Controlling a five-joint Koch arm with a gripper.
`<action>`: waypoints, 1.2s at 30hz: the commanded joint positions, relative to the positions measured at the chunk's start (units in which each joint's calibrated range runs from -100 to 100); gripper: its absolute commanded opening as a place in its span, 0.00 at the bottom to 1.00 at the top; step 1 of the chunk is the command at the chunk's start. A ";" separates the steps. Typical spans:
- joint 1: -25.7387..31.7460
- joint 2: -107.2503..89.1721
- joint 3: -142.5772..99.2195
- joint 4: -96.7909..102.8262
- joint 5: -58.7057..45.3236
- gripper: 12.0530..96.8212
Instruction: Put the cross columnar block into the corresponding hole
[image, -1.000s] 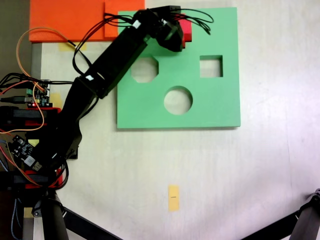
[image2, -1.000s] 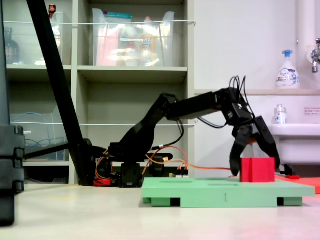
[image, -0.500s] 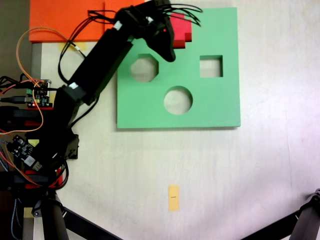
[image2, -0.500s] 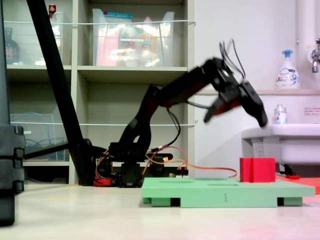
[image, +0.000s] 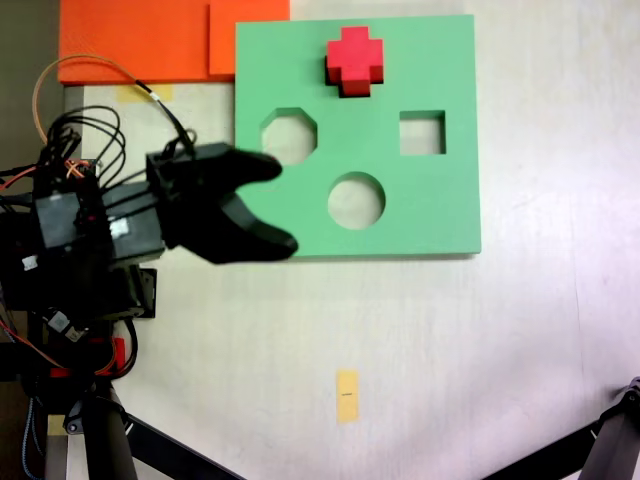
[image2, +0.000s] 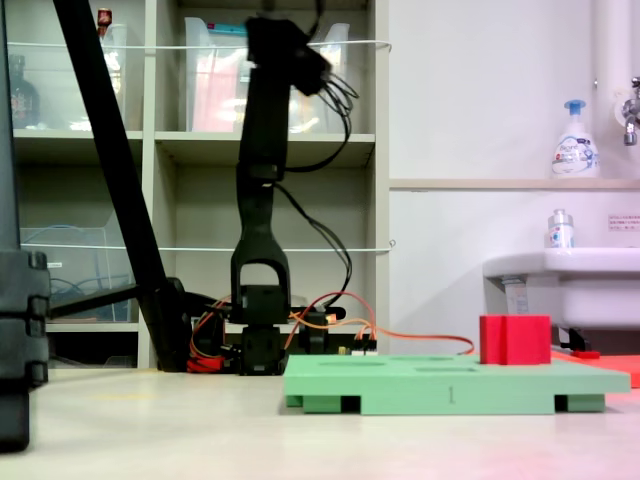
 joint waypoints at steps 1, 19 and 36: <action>-4.88 -7.65 -6.60 7.07 -3.91 0.62; -7.57 -41.31 -158.84 118.97 -21.59 0.43; -6.89 -41.31 -158.84 98.17 -22.17 0.44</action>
